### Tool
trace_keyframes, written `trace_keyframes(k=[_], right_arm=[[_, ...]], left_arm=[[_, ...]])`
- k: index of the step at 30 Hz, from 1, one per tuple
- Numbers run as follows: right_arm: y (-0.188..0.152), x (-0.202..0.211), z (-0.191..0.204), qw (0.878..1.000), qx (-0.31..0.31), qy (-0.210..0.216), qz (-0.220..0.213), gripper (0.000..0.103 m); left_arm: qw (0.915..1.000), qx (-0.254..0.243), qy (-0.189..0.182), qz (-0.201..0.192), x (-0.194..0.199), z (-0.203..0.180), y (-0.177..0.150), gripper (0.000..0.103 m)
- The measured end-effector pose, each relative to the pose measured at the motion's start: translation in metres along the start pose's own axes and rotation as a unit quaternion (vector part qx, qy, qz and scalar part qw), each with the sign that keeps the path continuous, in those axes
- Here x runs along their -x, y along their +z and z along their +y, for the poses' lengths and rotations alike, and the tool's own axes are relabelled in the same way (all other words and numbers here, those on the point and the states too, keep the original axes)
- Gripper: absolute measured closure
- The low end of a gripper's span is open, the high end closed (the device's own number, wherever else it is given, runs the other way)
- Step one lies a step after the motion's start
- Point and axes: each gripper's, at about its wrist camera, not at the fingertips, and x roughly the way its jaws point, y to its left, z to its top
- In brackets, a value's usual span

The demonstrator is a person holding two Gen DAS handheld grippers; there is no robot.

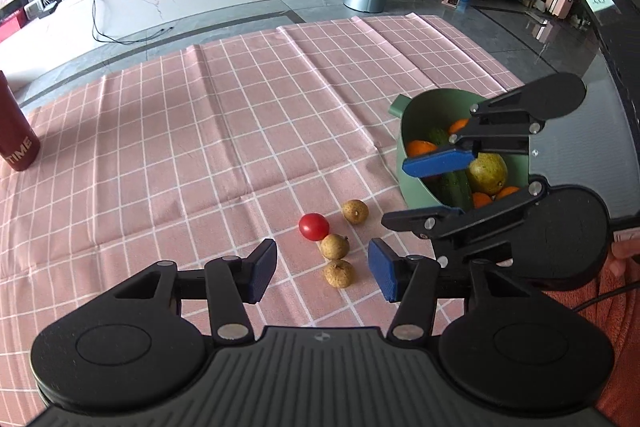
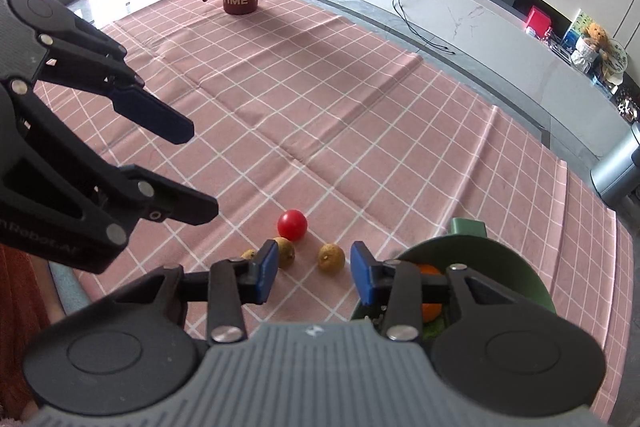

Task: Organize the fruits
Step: 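Grasp a brown longan with the left tool while the right tool grasps another longan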

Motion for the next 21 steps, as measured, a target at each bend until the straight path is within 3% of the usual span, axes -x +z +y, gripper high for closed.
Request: trace_keyframes(k=[5,16,21], right_arm=[[0.003,-0.015,0.000,0.998,0.052,-0.013,0.019,0.066],[0.008,-0.054,-0.014,0.992,0.092,0.042,0.079,0.069],[0.010,-0.070,-0.007,0.984,0.148,0.037,0.097,0.070]], left_arm=[[0.9996,-0.006,-0.023,0.012,-0.024,0.002,-0.012,0.042],[0.9977,0.006,-0.042,0.054,-0.072,0.006,-0.022,0.045],[0.9962,0.021,-0.051,0.067,-0.087,0.008,-0.021,0.052]])
